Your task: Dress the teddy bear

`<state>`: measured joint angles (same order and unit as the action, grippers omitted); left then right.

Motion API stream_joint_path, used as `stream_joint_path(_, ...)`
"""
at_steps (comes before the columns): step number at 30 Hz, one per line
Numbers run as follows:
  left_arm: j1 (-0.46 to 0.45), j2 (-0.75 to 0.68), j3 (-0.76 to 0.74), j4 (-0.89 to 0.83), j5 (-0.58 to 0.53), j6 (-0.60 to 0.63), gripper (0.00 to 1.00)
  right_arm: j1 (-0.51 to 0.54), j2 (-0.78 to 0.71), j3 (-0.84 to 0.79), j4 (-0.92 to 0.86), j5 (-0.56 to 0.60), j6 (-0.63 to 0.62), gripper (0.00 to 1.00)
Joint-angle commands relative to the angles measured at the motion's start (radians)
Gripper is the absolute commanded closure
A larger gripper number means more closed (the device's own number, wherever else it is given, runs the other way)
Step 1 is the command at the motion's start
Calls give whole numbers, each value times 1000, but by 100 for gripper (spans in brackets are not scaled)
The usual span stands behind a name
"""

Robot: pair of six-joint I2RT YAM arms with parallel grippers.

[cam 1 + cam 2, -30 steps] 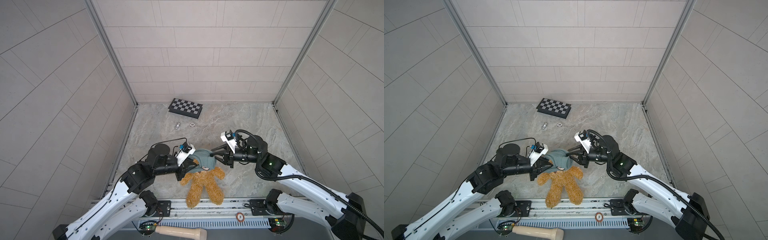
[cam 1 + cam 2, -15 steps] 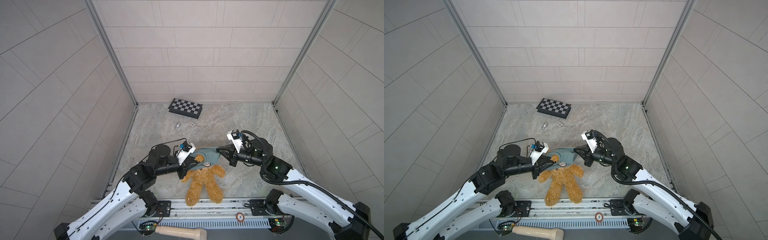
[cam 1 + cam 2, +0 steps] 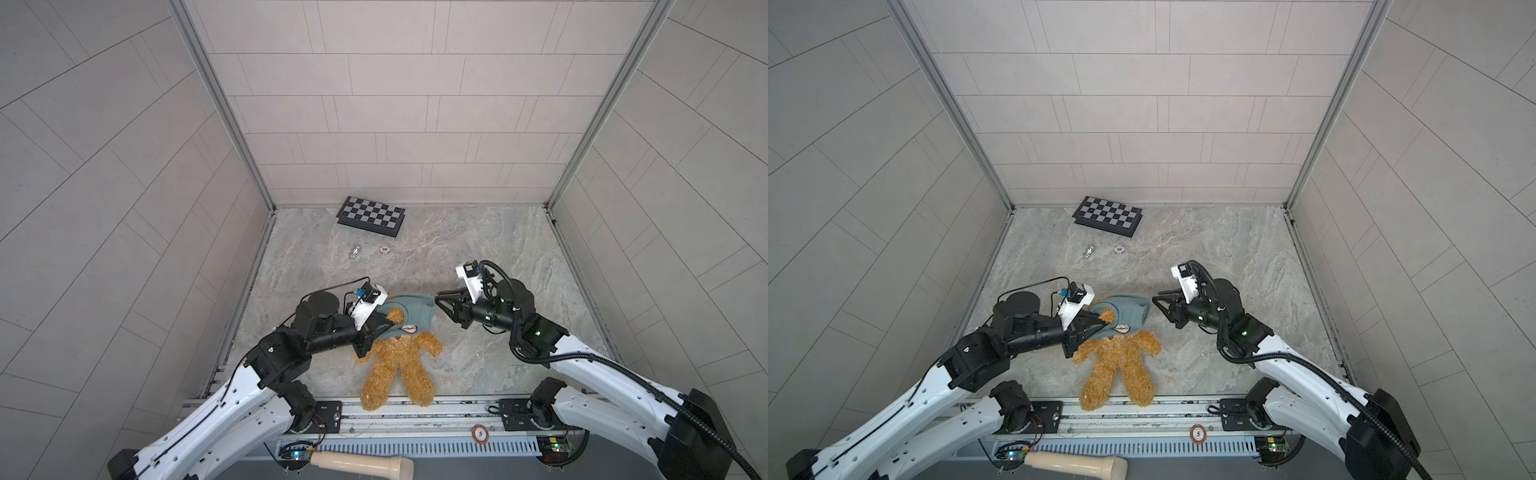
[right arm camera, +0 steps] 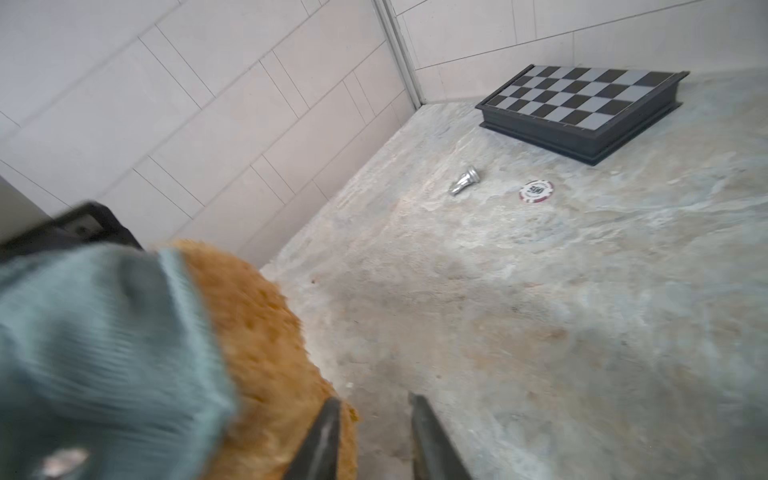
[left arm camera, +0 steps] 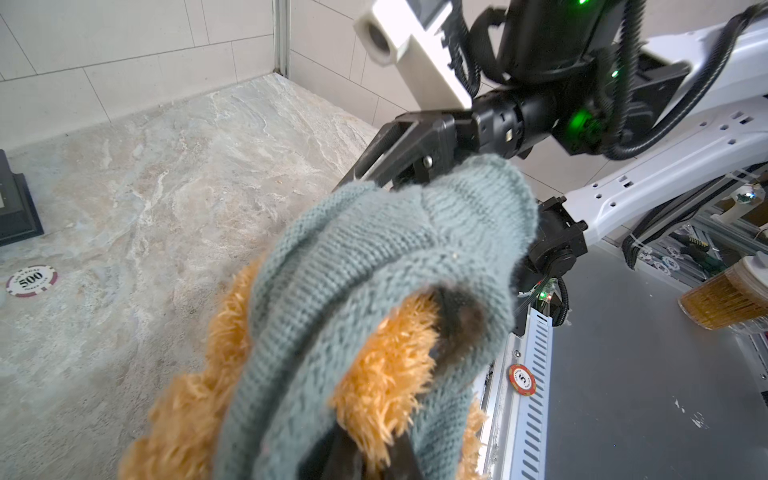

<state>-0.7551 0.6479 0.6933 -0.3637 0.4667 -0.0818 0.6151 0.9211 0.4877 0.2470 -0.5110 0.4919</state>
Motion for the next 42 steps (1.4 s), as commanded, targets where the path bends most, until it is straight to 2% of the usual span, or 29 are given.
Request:
stream_joint_path(1,-3,0,6,54,-3,-16,100,23,-82,-55,192,-39,32,43)
stream_joint_path(3,-3,3,9,63,-4,-22,100,31,-107,-86,239,-51,27,29)
stream_joint_path(6,-3,-2,8,97,-14,-52,100,48,-92,-94,302,-123,8,2)
stream_joint_path(12,-3,-9,-13,170,-24,-110,100,90,-63,-94,380,-173,-32,1)
stream_joint_path(16,-4,-5,-17,195,5,-122,100,89,-32,-78,352,-107,-20,1)
stream_joint_path(24,-3,13,-27,249,74,-144,100,101,164,-8,553,-199,58,1)
stream_joint_path(27,-5,20,-32,256,76,-144,100,101,208,-10,685,-220,110,1)
stream_joint_path(28,-6,22,-34,255,77,-144,100,103,217,-13,717,-220,128,2)
stream_joint_path(29,-5,28,-34,254,76,-142,100,104,228,-16,760,-221,142,10)
stream_joint_path(33,-6,37,-30,245,72,-135,100,106,264,-10,806,-254,151,54)
stream_joint_path(34,-6,37,-26,236,67,-132,100,106,266,-15,804,-253,142,62)
stream_joint_path(37,-5,30,-2,184,34,-113,100,106,247,-24,749,-253,92,85)
stream_joint_path(38,-4,30,8,162,22,-105,100,106,233,-18,708,-253,64,98)
stream_joint_path(39,-5,33,19,141,13,-96,99,107,219,-9,648,-252,32,100)
stream_joint_path(42,-5,42,48,102,-3,-81,68,111,166,21,459,-247,-87,100)
